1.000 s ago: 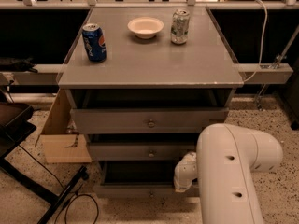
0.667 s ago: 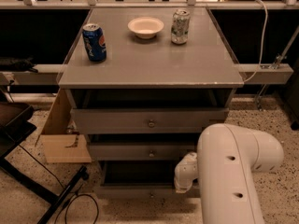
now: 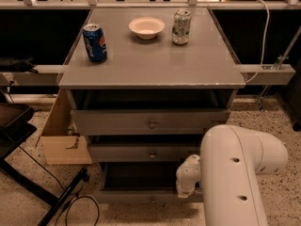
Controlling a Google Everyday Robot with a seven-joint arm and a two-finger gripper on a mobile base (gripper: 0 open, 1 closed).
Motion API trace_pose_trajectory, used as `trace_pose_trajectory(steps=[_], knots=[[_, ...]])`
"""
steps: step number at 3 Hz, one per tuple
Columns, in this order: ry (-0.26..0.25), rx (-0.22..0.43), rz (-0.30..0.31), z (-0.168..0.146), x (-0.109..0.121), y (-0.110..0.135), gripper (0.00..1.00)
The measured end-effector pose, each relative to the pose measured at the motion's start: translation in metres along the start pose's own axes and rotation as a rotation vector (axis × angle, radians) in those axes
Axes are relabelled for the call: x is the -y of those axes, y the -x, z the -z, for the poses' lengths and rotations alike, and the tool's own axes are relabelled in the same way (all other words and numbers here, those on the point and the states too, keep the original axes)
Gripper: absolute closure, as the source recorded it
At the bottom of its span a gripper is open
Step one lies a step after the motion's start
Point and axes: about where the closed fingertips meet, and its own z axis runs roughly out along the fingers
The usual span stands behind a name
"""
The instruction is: Open bottom drawer
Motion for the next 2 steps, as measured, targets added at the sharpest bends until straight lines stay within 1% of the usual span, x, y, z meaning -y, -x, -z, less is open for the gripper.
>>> trace_pose_trajectory(steps=[1,2], knots=[[0.025,-0.012,0.008,-0.0012,-0.0088,-0.0016,0.73],[0.025,-0.012,0.008,-0.0012,-0.0088,-0.0016,0.50]])
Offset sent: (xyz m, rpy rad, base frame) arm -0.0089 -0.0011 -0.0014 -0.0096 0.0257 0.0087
